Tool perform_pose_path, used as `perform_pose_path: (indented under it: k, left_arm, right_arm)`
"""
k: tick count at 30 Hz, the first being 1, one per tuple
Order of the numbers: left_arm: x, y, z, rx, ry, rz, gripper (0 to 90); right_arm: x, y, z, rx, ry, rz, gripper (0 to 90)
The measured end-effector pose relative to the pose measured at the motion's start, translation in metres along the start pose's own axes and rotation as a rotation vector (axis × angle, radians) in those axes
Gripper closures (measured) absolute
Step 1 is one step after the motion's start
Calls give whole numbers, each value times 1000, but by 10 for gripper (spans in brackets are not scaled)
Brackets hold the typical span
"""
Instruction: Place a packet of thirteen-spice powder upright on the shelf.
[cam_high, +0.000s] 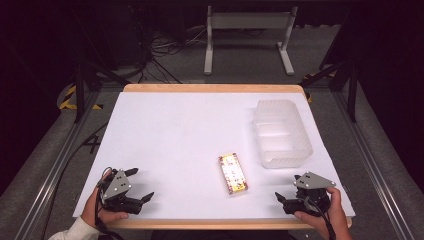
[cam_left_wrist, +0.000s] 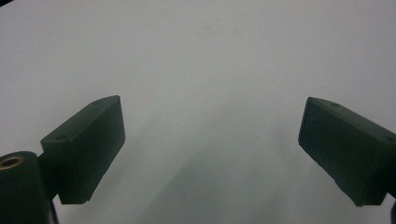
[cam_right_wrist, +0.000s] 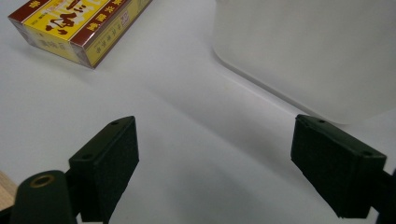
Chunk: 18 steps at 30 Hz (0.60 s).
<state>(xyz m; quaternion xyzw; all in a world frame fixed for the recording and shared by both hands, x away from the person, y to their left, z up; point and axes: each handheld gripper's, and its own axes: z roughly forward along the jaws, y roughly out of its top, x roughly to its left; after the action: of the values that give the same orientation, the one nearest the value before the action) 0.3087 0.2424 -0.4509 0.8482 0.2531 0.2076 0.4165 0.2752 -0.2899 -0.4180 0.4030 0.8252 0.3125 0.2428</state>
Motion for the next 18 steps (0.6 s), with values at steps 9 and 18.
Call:
perform_pose_path:
  k: [9, 18]
  left_arm:
    - [-1, -3, -4, -19, -4, -18, 85]
    - [-3, -3, -6, -26, 6, -40, 91]
  right_arm:
    - [15, 11, 10, 5, 52, -53, 153]
    - [29, 42, 22, -30, 94, -51, 209]
